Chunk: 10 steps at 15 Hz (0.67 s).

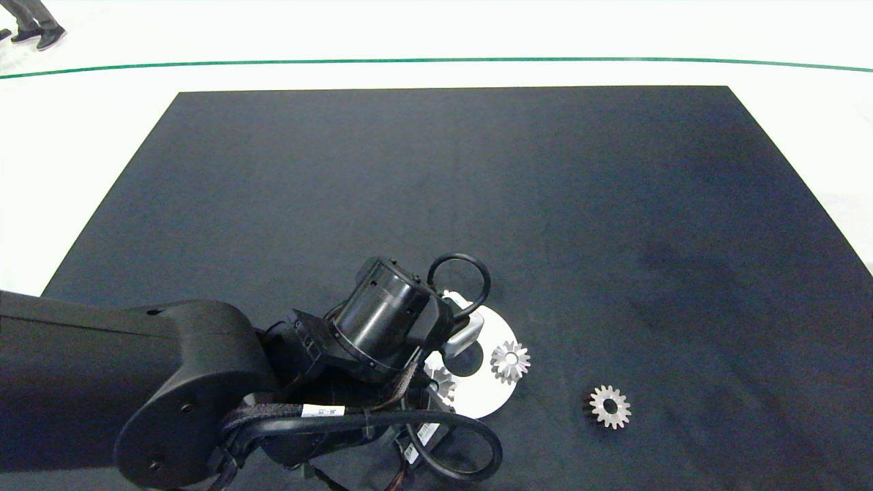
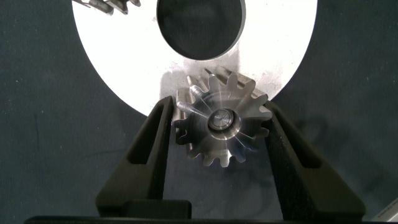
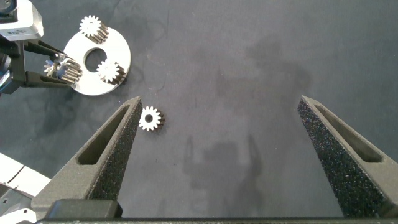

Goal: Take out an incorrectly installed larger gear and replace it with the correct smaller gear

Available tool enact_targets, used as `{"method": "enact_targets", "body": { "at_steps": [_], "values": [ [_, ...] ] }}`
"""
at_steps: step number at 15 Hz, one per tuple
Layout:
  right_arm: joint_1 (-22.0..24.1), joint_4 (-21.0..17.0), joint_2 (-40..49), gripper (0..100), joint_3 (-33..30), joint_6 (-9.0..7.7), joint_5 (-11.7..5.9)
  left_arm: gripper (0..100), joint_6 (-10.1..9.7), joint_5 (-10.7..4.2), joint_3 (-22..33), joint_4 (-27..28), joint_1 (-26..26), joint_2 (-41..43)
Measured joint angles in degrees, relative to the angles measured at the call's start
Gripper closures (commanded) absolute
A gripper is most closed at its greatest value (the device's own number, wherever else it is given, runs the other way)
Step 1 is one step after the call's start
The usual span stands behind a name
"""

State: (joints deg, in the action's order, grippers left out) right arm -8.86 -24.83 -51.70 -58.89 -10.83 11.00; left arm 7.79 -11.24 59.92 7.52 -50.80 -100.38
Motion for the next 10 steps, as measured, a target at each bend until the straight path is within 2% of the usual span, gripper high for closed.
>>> {"method": "enact_targets", "body": {
  "at_steps": [10],
  "values": [
    [0.0,0.0,0.0,0,0.0,0.0,0.0,95,0.91,-0.26,-0.6,-1.6,0.5,0.2]
  ]
}}
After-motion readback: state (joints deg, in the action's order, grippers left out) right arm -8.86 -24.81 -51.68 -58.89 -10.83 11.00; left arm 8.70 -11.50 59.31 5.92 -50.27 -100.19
